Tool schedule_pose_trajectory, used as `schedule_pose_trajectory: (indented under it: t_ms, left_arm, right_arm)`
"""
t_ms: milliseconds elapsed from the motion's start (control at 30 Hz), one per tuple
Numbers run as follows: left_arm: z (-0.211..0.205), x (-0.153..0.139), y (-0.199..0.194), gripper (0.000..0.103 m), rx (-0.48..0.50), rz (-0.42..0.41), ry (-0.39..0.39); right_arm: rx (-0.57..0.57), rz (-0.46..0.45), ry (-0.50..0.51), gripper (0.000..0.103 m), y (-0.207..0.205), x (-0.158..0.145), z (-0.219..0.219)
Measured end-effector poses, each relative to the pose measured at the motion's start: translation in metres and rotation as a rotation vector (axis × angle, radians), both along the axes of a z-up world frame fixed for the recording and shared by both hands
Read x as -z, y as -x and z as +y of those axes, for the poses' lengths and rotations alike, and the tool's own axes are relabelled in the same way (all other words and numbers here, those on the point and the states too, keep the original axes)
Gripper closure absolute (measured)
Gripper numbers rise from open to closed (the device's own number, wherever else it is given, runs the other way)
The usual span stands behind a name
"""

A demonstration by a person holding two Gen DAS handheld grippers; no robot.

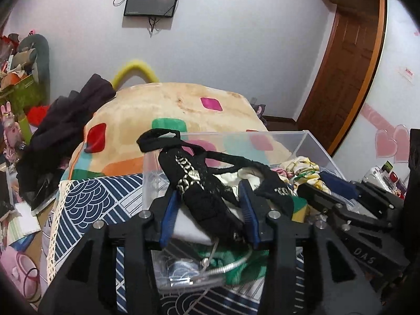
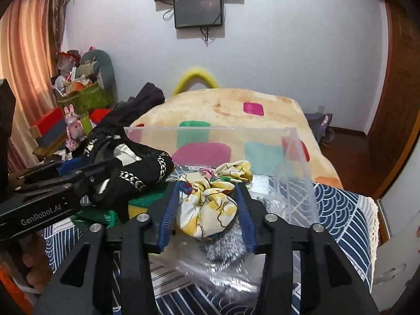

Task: Organize soft objects
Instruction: 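Lower the garment into the clear box with the left tool while the right tool drops the scrunchie in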

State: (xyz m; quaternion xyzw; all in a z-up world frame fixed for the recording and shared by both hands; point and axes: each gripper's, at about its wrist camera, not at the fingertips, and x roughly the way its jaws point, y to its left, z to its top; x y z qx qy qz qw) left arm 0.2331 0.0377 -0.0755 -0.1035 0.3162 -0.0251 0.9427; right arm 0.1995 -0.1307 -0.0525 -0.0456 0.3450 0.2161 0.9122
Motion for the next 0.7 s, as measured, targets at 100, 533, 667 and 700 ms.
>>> schedule_pose_trajectory:
  t_ms: [100,533,667,700]
  left_arm:
    - [0.001,-0.006,0.01,0.048,0.006,-0.012,0.006]
    - [-0.008,-0.062,0.087,0.032,0.042,-0.205,-0.015]
    - [-0.018,-0.074,0.114,0.022,0.019,-0.276,-0.067]
    - [-0.02,-0.076,0.119,0.019,0.019,-0.29,-0.077]
  right_arm:
    - [0.001,-0.02,-0.006,0.062,0.006,-0.006,-0.005]
    - [-0.019,-0.176,-0.128,0.05,0.056,-0.058,-0.026]
    - [-0.015,-0.242,-0.163,0.03,0.08,-0.07,-0.031]
    - [-0.009,-0.259,-0.171,0.026,0.086,-0.073,-0.033]
